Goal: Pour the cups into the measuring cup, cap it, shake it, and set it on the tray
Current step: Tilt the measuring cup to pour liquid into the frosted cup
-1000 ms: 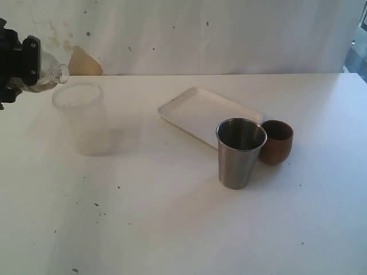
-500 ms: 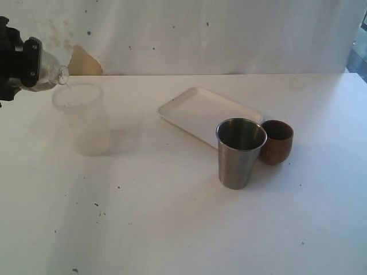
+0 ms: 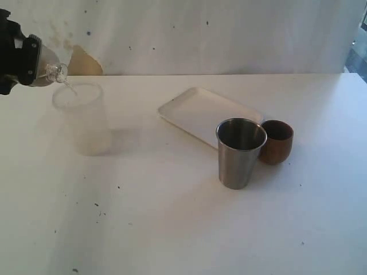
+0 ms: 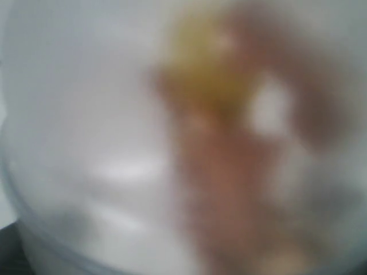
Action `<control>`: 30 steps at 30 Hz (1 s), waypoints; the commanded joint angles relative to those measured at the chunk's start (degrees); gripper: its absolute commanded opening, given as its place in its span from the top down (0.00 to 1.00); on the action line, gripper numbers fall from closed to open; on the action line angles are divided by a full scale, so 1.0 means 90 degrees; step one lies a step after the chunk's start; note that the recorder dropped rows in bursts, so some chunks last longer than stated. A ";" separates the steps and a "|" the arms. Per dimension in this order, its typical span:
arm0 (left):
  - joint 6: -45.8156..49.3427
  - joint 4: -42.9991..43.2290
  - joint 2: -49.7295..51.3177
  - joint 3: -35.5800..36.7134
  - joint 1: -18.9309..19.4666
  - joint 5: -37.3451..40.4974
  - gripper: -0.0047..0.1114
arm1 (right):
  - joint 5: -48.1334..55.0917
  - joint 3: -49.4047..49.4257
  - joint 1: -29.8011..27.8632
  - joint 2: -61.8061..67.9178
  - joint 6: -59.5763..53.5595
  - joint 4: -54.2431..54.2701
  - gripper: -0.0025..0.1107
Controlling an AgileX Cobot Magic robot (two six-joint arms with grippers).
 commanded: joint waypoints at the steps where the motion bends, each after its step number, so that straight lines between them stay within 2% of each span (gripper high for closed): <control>1: 0.0391 0.0026 -0.0175 -0.0093 -0.0012 -0.0373 0.96 | -0.0055 0.0028 -0.0012 -0.0034 0.0030 -0.0004 0.98; 30: 0.0644 0.0026 -0.0297 -0.0093 -0.0012 -0.0564 0.96 | -0.0055 0.0028 -0.0012 -0.0034 0.0030 -0.0004 0.98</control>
